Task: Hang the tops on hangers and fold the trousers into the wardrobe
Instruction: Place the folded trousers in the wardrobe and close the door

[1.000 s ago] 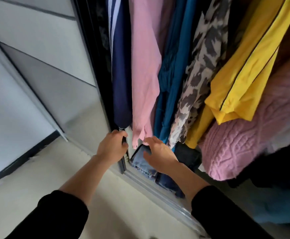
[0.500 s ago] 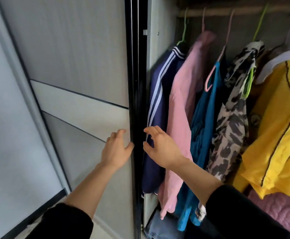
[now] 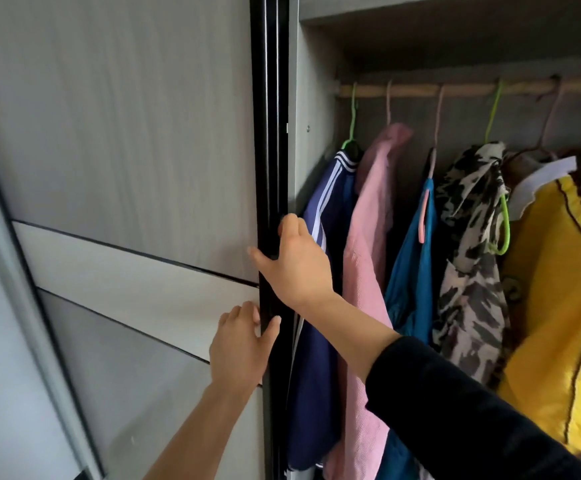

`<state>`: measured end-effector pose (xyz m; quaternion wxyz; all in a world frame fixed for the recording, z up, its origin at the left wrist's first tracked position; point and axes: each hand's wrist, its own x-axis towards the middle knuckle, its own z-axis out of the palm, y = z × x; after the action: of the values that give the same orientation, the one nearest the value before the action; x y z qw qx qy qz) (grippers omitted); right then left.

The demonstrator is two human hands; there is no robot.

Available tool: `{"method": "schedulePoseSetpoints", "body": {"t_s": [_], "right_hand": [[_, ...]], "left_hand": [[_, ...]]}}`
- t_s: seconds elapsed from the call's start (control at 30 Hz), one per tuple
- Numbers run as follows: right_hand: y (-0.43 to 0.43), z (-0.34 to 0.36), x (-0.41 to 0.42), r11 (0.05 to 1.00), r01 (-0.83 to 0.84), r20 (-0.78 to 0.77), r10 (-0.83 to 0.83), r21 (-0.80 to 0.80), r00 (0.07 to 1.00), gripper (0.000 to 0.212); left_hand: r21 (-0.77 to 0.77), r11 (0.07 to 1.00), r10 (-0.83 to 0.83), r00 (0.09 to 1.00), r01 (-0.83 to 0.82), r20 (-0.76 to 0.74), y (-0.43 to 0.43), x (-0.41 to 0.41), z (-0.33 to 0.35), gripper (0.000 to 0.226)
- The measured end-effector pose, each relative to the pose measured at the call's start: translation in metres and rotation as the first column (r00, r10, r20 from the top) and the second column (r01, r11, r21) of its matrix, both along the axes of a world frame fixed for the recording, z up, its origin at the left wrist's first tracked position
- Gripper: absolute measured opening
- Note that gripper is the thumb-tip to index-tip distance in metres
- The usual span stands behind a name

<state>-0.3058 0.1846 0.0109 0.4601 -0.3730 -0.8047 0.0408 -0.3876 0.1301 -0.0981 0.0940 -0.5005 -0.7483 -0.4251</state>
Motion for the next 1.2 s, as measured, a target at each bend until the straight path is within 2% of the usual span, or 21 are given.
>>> {"method": "schedulePoseSetpoints", "body": {"t_s": [0.13, 0.27, 0.7, 0.93, 1.2], "right_hand": [[0.004, 0.005, -0.005, 0.998, 0.031, -0.001, -0.031, 0.047, 1.000, 0.037], [0.004, 0.004, -0.004, 0.997, 0.017, 0.032, -0.020, 0.073, 0.999, 0.035], [0.002, 0.010, 0.015, 1.000, -0.011, 0.052, 0.010, 0.022, 0.999, 0.036], [-0.001, 0.007, 0.069, 1.000, 0.016, 0.076, -0.016, 0.002, 0.997, 0.035], [-0.018, 0.009, 0.166, 0.993, 0.110, 0.110, -0.112, 0.032, 0.988, 0.037]], "left_hand": [[0.012, 0.997, -0.080, 0.997, 0.079, 0.025, 0.000, -0.006, 0.000, 0.033], [-0.027, 0.994, -0.106, 0.994, 0.105, -0.029, -0.004, -0.013, 0.008, 0.039], [-0.040, 0.991, -0.128, 0.992, 0.128, 0.000, -0.008, 0.005, 0.013, 0.041], [-0.034, 0.985, -0.170, 0.985, 0.171, 0.008, -0.007, 0.053, 0.009, 0.042], [-0.045, 0.964, -0.263, 0.965, 0.262, -0.025, -0.013, 0.143, 0.009, 0.041]]}}
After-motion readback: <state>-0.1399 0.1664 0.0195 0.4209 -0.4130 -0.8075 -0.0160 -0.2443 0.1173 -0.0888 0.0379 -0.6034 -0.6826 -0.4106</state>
